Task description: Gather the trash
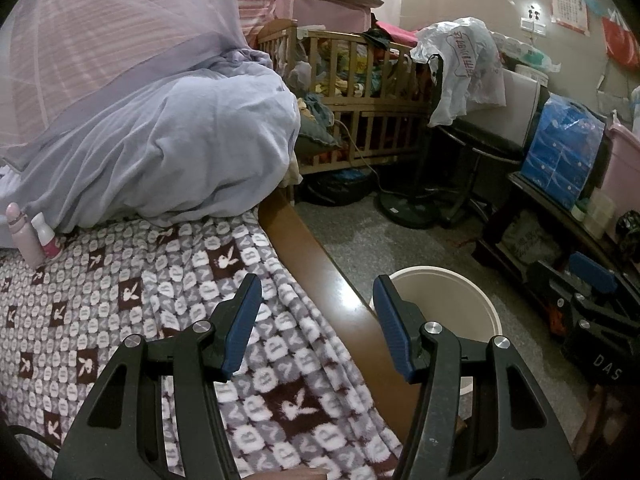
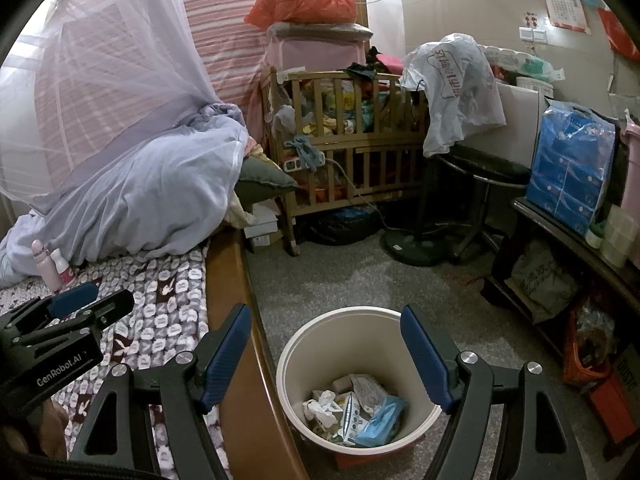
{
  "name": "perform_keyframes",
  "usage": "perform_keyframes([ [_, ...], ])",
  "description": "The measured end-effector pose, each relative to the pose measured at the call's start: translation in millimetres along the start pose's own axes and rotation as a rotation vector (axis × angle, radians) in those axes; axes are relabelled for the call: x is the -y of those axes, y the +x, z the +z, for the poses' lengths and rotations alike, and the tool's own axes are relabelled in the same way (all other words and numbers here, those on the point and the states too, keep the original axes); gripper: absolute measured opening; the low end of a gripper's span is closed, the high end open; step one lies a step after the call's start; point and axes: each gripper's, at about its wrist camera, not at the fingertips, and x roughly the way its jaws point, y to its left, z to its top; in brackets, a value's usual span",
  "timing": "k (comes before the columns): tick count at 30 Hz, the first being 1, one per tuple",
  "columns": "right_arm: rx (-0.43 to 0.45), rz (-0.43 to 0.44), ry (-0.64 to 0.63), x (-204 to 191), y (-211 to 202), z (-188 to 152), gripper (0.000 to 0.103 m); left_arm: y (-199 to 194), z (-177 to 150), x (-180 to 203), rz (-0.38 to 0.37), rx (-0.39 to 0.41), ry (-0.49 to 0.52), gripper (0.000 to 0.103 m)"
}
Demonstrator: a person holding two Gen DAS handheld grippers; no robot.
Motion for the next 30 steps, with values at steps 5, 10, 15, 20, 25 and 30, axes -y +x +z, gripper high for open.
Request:
perform_keyframes([
  [5, 0.002, 0.001, 0.001, 0.9, 0.4, 0.4, 0.075, 0.1, 0.5, 0.3, 0.003, 0.000, -0.002, 0.057],
  [10, 0.004, 0.001, 0.002, 3.7, 3.1, 1.4, 0.075, 0.3, 0.6, 0.0, 0.003, 0.004, -0.001, 0.057],
  [15, -0.001, 0.001, 0.000, 5.7, 3.8, 1.1, 0.075, 0.5, 0.8, 0.4, 0.005, 0.001, -0.001, 0.057],
  [20, -0.002, 0.000, 0.000, 5.7, 3.7, 0.9, 0.075, 0.5, 1.1, 1.0, 0.006, 0.002, -0.003, 0.057],
  [25, -0.002, 0.000, 0.000, 5.9, 4.2, 1.2, 0.075, 0.5, 0.6, 0.3, 0.008, 0.001, -0.003, 0.057],
  [30, -0.004, 0.001, -0.001, 7.2, 4.0, 0.6, 0.075, 0.5, 0.0, -0.1, 0.007, -0.001, -0.002, 0.057],
])
